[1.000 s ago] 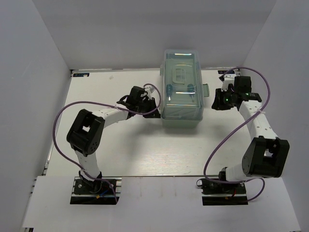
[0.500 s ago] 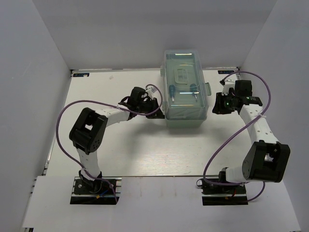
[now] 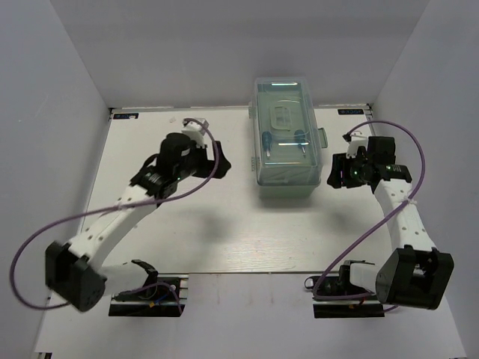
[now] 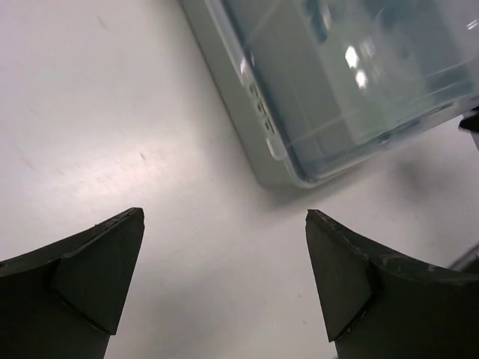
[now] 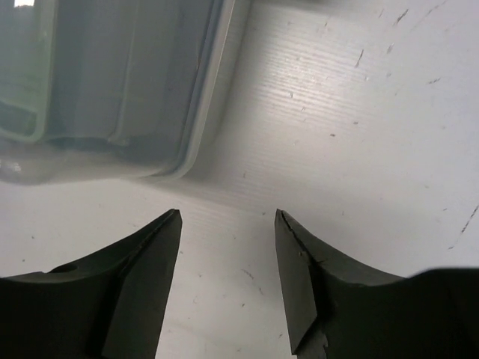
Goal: Sort the tools into containers
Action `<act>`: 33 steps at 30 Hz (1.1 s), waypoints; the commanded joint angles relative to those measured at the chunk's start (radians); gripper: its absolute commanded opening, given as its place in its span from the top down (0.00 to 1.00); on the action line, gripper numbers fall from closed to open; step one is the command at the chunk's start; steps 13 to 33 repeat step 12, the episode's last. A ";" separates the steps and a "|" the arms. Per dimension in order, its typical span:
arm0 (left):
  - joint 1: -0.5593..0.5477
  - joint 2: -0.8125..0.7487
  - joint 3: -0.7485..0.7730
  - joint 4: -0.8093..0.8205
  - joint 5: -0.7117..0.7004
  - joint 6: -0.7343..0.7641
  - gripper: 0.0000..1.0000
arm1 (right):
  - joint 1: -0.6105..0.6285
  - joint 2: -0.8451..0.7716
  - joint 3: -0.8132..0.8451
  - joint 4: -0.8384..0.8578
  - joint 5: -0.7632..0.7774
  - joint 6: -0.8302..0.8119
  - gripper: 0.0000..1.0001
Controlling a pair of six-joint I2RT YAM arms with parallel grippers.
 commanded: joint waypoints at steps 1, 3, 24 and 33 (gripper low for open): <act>0.000 -0.146 -0.039 -0.086 -0.172 0.188 0.00 | -0.004 -0.072 -0.034 -0.003 -0.032 0.019 0.39; 0.009 -0.197 -0.088 -0.086 -0.202 0.222 0.00 | -0.004 -0.145 -0.081 0.016 -0.055 0.027 0.38; 0.009 -0.392 -0.225 -0.096 -0.276 0.255 0.00 | -0.004 -0.434 -0.345 0.142 -0.038 0.056 0.10; 0.009 -0.392 -0.225 -0.096 -0.276 0.255 0.00 | -0.004 -0.434 -0.345 0.142 -0.038 0.056 0.10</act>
